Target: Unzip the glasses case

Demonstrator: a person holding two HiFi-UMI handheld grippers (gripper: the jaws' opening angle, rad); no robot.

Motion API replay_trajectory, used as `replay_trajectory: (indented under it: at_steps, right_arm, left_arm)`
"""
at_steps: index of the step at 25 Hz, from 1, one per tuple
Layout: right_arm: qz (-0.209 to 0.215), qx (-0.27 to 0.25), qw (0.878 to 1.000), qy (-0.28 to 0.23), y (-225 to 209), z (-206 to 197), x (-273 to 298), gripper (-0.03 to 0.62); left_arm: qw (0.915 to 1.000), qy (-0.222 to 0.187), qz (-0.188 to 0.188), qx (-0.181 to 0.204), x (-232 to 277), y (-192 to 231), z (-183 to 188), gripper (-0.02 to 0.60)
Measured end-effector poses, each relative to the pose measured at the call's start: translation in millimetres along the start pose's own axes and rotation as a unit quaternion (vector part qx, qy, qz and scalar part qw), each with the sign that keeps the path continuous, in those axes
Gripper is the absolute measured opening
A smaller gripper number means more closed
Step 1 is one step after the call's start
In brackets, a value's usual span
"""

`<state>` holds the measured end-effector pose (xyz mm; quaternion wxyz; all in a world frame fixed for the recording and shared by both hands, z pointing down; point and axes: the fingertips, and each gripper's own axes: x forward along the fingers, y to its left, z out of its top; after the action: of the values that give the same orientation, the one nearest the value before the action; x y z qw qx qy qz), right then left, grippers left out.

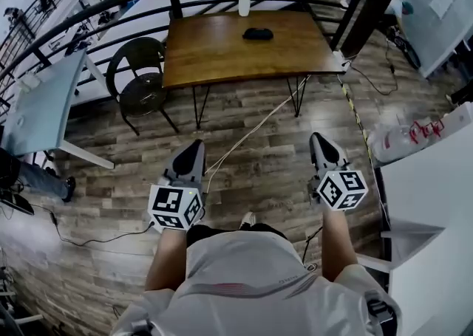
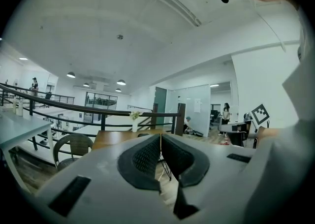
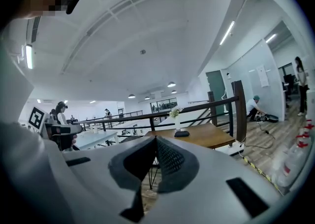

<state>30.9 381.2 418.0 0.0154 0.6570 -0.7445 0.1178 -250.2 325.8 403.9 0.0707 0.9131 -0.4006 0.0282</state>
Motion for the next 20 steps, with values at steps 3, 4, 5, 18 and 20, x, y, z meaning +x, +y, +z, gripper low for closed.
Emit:
replay_trajectory:
  at_steps: [3,4,5,18,20]
  right_arm:
    - [-0.005,0.006,1.000,0.000,-29,8,10,0.051]
    - [-0.005,0.007,1.000,0.000,-36,9,13,0.051]
    - [-0.005,0.007,1.000,0.001,-42,10,17,0.051]
    - [-0.056,-0.003,0.998,0.006,-129,16,69,0.052]
    - [-0.065,-0.004,0.998,0.008,-140,20,88,0.051]
  left_arm:
    - [0.9999,0.005,-0.011,0.001,37,-12,4,0.018]
    - [0.9999,0.007,-0.015,0.002,47,-14,6,0.018]
    - [0.9998,0.009,-0.018,0.002,57,-16,7,0.018]
    - [0.9967,0.011,-0.080,-0.006,200,-17,1,0.018]
    - [0.9961,0.011,-0.087,-0.009,225,-8,3,0.018]
